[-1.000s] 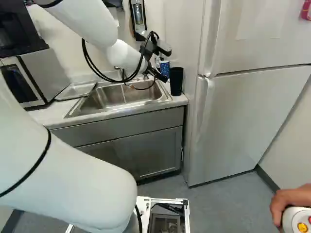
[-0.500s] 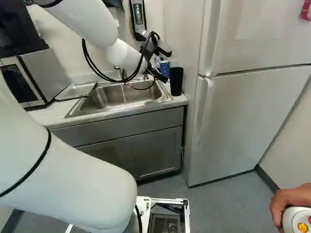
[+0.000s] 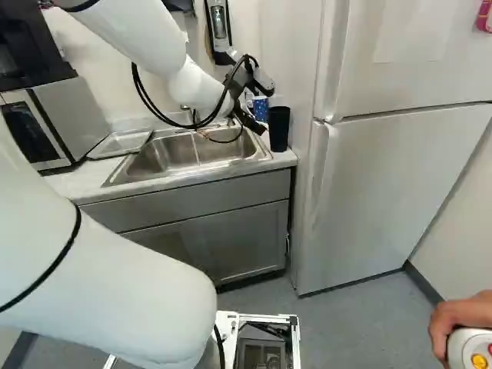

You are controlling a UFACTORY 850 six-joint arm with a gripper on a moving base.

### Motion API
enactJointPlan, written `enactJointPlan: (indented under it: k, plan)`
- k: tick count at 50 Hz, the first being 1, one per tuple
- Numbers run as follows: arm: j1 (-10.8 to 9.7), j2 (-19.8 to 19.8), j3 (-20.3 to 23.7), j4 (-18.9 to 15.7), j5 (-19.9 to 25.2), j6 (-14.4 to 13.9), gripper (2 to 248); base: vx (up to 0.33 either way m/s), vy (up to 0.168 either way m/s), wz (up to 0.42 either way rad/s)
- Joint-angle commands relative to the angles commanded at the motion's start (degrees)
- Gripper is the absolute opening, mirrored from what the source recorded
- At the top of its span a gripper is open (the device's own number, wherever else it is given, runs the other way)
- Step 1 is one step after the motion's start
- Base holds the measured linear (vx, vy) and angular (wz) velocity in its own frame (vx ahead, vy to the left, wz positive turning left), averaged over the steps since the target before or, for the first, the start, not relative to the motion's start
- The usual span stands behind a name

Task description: Rinse the cup and place it in the tray

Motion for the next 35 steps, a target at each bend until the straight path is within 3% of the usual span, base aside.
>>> enactJointPlan:
  k: [9,35]
  plan:
    - [0.0,0.0,0.0,3.0,0.0,-4.1,247,0.000,0.000,0.000]
    - [0.0,0.0,0.0,13.4,0.0,-19.5,247,0.000,0.000,0.000]
